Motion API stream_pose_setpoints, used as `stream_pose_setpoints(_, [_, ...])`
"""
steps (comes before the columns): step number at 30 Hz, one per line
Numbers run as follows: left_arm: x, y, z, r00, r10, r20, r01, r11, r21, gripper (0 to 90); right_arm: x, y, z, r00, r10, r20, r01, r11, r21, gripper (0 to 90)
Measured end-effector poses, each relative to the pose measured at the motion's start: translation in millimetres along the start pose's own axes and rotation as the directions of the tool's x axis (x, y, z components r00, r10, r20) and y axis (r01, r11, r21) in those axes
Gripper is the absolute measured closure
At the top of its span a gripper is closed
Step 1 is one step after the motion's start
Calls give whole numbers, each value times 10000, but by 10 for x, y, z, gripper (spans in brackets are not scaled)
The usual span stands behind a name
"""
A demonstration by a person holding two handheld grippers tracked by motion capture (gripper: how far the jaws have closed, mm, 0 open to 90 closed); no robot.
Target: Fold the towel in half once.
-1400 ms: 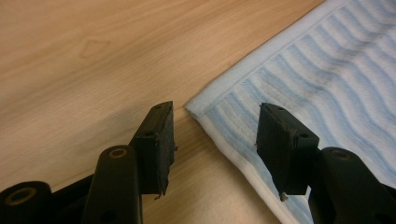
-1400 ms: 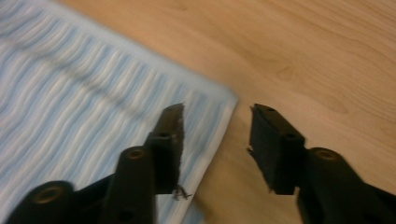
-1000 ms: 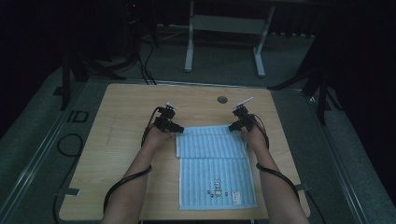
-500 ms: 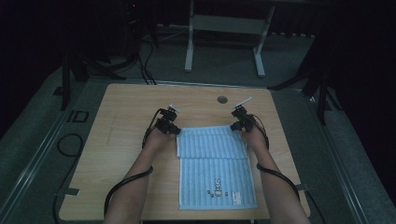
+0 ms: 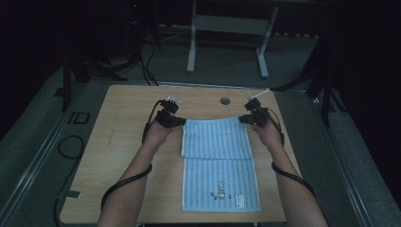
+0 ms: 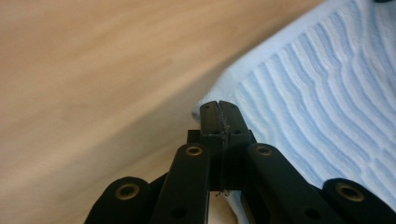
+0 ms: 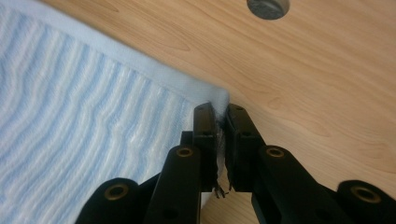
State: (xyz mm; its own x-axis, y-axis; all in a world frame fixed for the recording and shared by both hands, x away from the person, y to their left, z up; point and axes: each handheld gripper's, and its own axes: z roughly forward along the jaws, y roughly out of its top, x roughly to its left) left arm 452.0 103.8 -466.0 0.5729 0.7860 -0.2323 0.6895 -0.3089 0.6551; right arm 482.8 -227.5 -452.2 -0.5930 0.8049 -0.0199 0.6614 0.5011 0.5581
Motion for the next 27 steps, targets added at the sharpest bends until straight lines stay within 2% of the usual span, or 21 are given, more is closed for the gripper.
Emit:
stream_pose_setpoints(1, [-29,25,-48,9996,117,-251,-120,9999,-125,898,1,6,-39,9999,-80,90,80,10000,-50,836])
stream_pose_setpoints(2, [-45,51,-96,9998,154,-159,-157,9997,-167,899,-7,12,-89,9999,-115,95,116,9998,-136,837])
stream_pose_setpoints(4, [-124,109,-254,9992,322,-236,-335,9978,-567,898,-26,28,-251,9997,-194,120,200,9985,-518,836])
stream_pose_setpoints(5, [-155,129,-312,9988,479,-85,-484,9969,-618,898,-27,34,-345,9994,-305,145,315,9969,-727,836])
stream_pose_setpoints(7, [-275,148,-501,9956,930,-66,-932,9892,-1136,898,-15,35,-533,9984,-525,203,544,9931,-1039,836])
stream_pose_setpoints(9, [-397,119,-696,9919,1217,352,-1144,9798,-1639,897,13,3,-777,9968,-777,199,799,9850,-1531,836])
stream_pose_setpoints(11, [-528,31,-863,9837,1651,714,-1481,9688,-1987,897,64,-86,-1026,9935,-1132,146,1138,9726,-2026,835])
stream_pose_setpoints(12, [-582,-39,-930,9800,1757,935,-1525,9647,-2148,897,95,-156,-1139,9919,-1272,18,1242,9652,-2303,835])
stream_pose_setpoints(13, [-630,-119,-978,9734,1933,1232,-1636,9623,-2171,897,137,-247,-1244,9897,-1429,-84,1360,9570,-2564,835])
stream_pose_setpoints(14, [-681,-235,-1019,9671,2169,1330,-1852,9585,-2168,897,186,-352,-1330,9871,-1594,-138,1494,9493,-2765,835])
stream_pose_setpoints(16, [-724,-411,-1043,9601,2296,1598,-1951,9590,-2057,897,293,-645,-1469,9815,-1901,-204,1748,9353,-3075,835])
stream_pose_setpoints(17, [-740,-509,-1035,9574,2298,1747,-1933,9598,-2036,897,328,-752,-1491,9818,-1868,-342,1668,9343,-3150,835])
stream_pose_setpoints(18, [-752,-597,-1012,9556,2286,1857,-1940,9630,-1870,896,374,-903,-1506,9784,-2013,-463,1771,9329,-3135,835])
stream_pose_setpoints(19, [-776,-704,-976,9485,2302,2178,-1955,9659,-1696,896,411,-1051,-1504,9778,-2036,-498,1782,9328,-3133,835])
stream_pose_setpoints(20, [-801,-783,-939,9458,2345,2248,-2029,9669,-1551,896,448,-1225,-1477,9794,-1848,-817,1516,9393,-3077,835])
stream_pose_setpoints(21, [-827,-860,-898,9443,2387,2266,-2123,9678,-1350,897,485,-1358,-1446,9765,-1944,-929,1593,9418,-2959,835])
stream_pose_setpoints(22, [-838,-929,-847,9414,2284,2480,-2054,9718,-1155,896,513,-1484,-1404,9775,-1839,-1028,1469,9447,-2931,835])
stream_pose_setpoints(23, [-850,-976,-803,9422,2202,2527,-2005,9744,-1017,896,527,-1594,-1340,9779,-1564,-1384,1134,9542,-2770,835])
stream_pose_setpoints(24, [-867,-1029,-744,9416,2246,2507,-2121,9743,-761,897,546,-1667,-1282,9768,-1524,-1506,1106,9607,-2547,835])
stream_pose_setpoints(25, [-876,-1088,-669,9385,2143,2706,-2069,9768,-557,896,573,-1761,-1204,9764,-1555,-1496,1171,9643,-2376,835])
stream_pose_setpoints(27, [-862,-1155,-576,9393,1975,2806,-1967,9800,-313,896,598,-1910,-1044,9719,-1167,-2044,766,9780,-1941,835])
